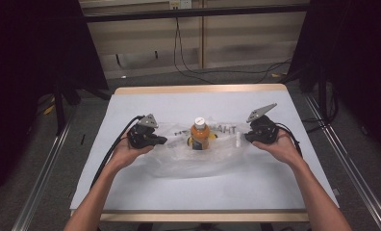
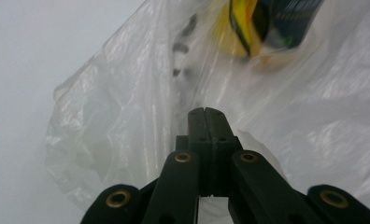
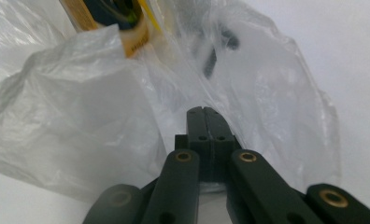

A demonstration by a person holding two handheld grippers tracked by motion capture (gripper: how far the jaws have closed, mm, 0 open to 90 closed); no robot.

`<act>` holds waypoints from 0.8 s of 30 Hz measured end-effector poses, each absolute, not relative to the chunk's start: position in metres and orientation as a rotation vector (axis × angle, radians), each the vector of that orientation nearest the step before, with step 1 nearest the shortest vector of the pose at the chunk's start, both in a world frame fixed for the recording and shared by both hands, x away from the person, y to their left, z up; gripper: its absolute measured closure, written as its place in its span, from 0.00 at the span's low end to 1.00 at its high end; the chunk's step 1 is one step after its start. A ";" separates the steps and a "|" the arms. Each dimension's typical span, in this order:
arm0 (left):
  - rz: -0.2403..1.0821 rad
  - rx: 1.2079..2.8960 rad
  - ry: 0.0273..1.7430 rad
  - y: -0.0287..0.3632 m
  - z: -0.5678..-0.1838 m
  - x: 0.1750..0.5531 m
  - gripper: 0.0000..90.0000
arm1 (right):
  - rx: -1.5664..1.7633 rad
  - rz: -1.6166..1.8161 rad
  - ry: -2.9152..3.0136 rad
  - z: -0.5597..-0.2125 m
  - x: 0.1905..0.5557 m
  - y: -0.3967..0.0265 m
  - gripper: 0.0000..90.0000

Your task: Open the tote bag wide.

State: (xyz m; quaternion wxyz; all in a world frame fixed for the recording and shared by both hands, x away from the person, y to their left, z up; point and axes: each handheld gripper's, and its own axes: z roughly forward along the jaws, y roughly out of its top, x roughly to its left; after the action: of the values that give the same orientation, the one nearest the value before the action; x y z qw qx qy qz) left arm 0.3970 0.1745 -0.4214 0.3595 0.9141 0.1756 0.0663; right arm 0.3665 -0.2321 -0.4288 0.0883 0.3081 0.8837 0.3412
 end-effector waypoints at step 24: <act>0.120 2.425 0.299 0.117 -0.419 0.381 1.00 | 0.777 1.123 2.589 -0.383 0.365 -0.202 1.00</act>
State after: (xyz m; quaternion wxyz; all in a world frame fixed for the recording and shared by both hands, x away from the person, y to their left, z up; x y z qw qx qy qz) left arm 0.3808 0.1173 -0.4195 0.3405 0.9320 0.1150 0.0462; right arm 0.3649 -0.2020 -0.3830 0.1073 0.2638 0.8794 0.3814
